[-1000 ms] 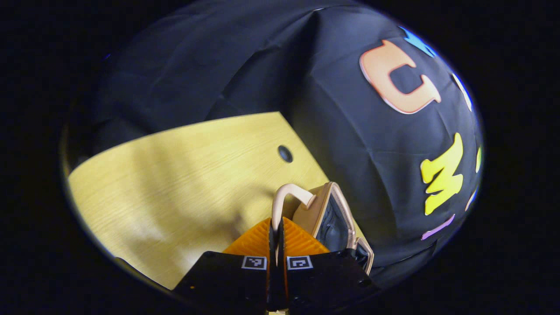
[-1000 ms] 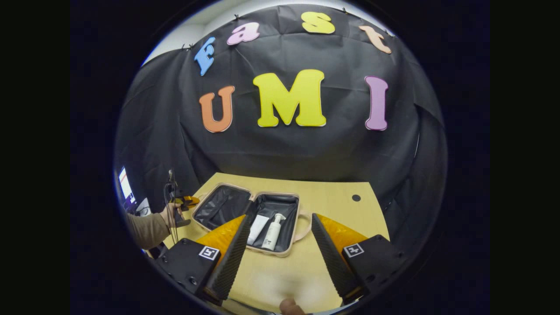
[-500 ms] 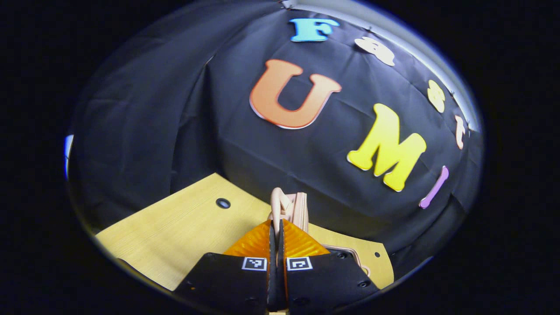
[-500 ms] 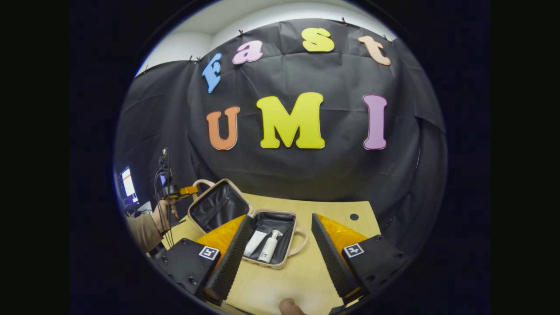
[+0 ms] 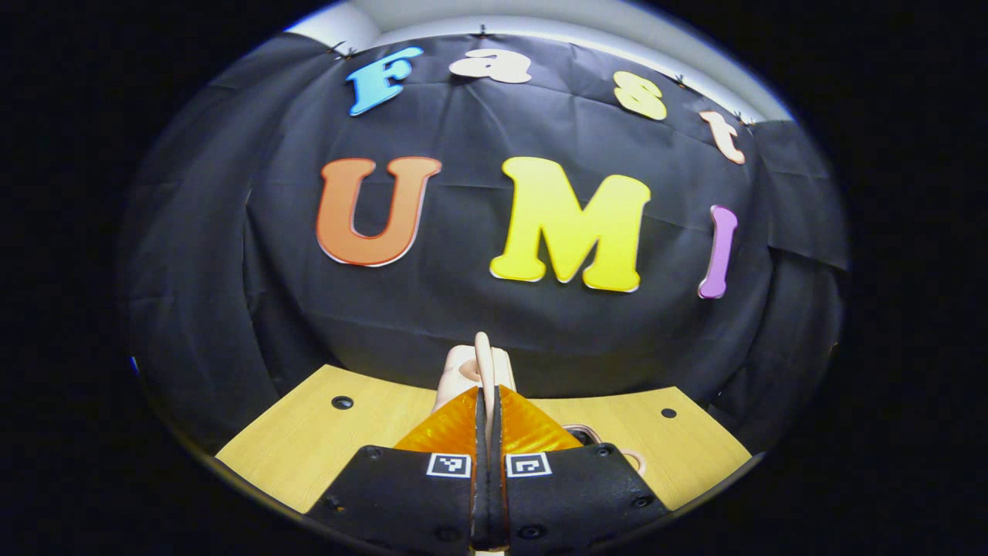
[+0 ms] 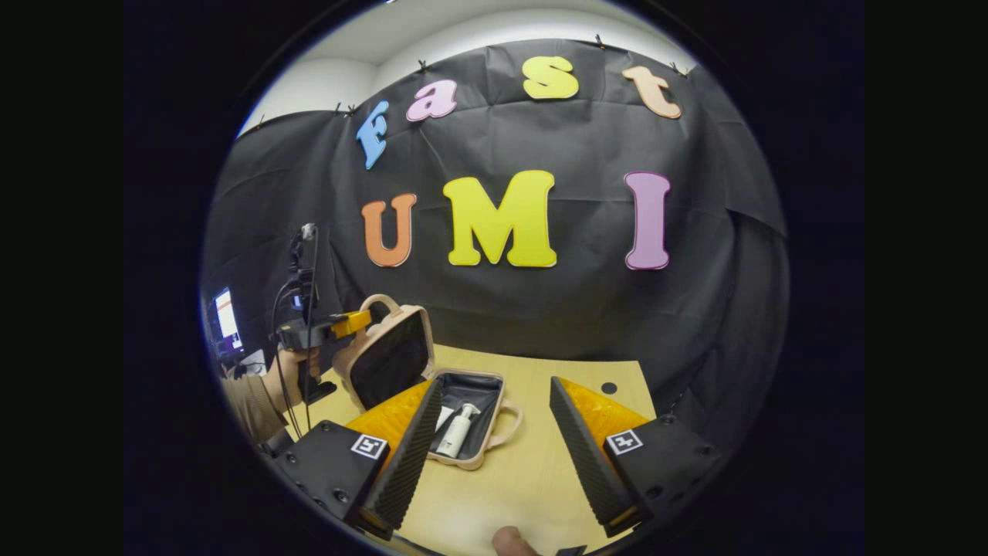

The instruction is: First open the suitcase, pack the skin care products into it, and then close the suitcase.

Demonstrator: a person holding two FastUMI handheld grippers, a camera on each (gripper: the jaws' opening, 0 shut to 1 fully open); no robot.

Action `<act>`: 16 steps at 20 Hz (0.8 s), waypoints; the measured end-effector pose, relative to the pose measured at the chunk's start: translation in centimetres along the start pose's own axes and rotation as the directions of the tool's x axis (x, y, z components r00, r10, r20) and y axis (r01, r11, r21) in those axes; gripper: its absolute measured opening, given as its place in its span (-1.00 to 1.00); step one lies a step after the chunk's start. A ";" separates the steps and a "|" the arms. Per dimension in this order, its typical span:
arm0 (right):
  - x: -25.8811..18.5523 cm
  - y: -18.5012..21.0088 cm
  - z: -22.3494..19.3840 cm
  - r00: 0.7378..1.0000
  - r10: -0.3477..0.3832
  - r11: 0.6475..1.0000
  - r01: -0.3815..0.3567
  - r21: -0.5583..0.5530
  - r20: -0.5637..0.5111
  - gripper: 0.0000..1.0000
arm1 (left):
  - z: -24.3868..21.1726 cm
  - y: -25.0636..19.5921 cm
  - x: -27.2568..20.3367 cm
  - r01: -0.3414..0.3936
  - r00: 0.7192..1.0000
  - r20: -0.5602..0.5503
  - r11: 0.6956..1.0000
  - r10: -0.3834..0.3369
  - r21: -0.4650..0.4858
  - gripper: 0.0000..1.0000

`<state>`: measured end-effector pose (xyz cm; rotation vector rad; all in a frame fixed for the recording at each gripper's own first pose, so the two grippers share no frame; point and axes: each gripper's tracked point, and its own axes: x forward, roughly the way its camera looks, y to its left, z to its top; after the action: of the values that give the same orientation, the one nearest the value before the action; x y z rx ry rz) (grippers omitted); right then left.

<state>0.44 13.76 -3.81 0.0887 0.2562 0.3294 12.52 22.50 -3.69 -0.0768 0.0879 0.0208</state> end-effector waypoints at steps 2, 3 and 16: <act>-0.5 -1.1 -0.2 1.000 -0.002 1.000 0.002 0.003 0.000 0.68 | -1.1 -3.5 0.3 0.027 1.000 -0.007 0.999 -0.027 0.025 -0.94; -1.1 -1.7 -0.4 1.000 -0.005 1.000 0.005 0.006 -0.003 0.68 | -1.9 -5.6 0.5 0.054 0.998 -0.019 0.998 -0.054 0.019 -0.94; -3.8 -9.5 -3.0 0.995 -0.096 0.995 0.097 0.023 -0.039 0.68 | -16.0 -20.4 3.7 0.219 0.945 -0.274 0.967 -0.177 0.131 -0.94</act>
<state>-0.90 3.66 -7.05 0.0947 0.3009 0.2324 15.32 0.95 -18.38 0.0729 0.3449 -0.1987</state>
